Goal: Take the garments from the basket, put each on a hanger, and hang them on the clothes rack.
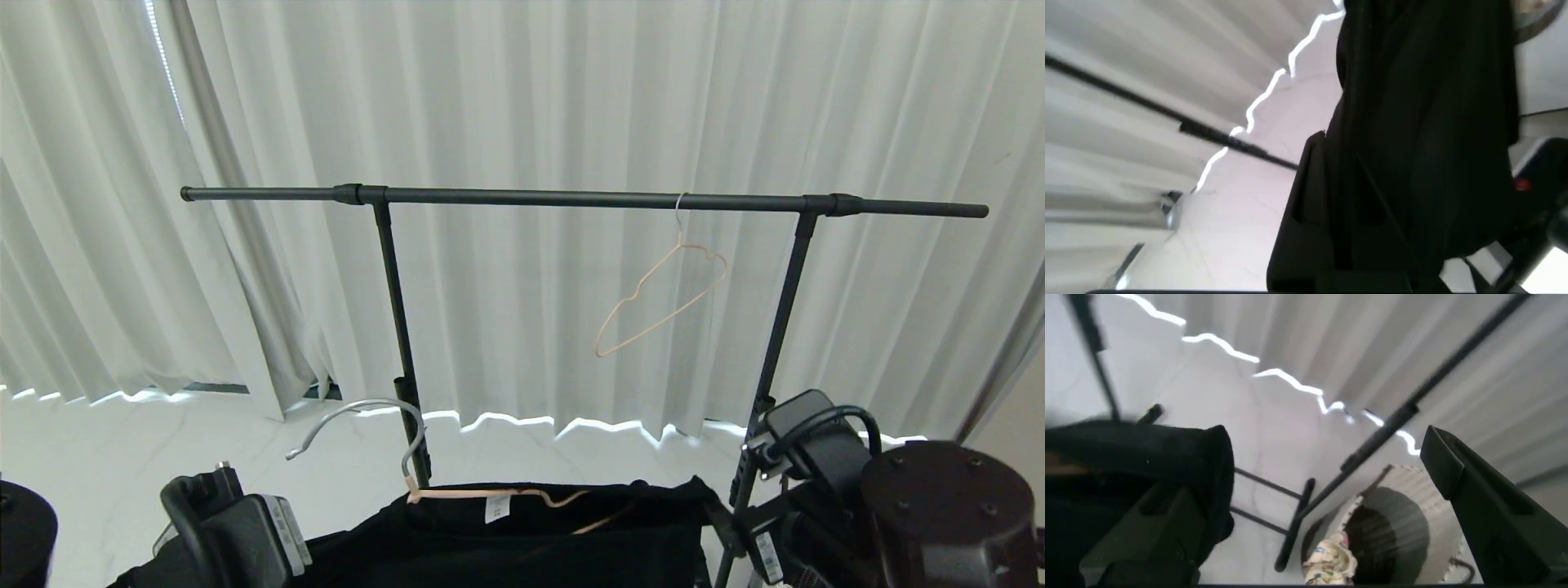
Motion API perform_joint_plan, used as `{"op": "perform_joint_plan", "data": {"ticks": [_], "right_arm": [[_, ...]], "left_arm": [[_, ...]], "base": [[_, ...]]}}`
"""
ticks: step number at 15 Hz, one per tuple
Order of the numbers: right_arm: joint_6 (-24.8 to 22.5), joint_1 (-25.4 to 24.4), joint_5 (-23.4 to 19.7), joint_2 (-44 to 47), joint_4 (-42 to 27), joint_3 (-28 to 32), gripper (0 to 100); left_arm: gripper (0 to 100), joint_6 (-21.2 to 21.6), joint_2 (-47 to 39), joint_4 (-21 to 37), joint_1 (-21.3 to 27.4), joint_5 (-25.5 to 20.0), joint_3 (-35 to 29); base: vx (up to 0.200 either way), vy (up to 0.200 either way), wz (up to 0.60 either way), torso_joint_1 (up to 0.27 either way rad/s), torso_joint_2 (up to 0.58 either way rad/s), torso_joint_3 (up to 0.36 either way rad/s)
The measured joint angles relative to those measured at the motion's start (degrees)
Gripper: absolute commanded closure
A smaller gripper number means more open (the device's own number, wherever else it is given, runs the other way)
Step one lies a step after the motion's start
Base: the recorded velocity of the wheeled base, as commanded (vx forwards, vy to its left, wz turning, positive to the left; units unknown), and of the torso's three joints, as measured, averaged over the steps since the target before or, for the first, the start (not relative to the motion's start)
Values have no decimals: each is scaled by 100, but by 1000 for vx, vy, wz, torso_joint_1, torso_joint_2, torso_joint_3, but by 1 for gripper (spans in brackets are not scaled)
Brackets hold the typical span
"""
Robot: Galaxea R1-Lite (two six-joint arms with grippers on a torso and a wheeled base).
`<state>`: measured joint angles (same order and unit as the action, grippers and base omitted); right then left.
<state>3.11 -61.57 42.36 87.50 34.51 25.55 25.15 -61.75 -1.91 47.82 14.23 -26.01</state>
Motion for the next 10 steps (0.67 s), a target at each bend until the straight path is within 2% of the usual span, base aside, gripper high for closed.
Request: {"op": "perform_joint_plan", "data": {"ticks": [3,6,8,10], "right_arm": [[9,-830,-9,-27,5,-207,0],[20,-1334,-38,-38,29,-260,0],[28,-1552,-299,-38,285,-240,0],[-66,-1714,-820,-38,629,-229,0]], "left_arm": [[100,-20,-82,2,-168,228,-13],[100,-107,-79,4,-144,211,-13],[100,-202,-62,4,-33,205,-13],[100,-217,-35,4,129,195,0]], "base": [[0,0,0,0,0,0],[0,0,0,0,0,0],[0,0,0,0,0,0],[0,0,0,0,0,0]]}}
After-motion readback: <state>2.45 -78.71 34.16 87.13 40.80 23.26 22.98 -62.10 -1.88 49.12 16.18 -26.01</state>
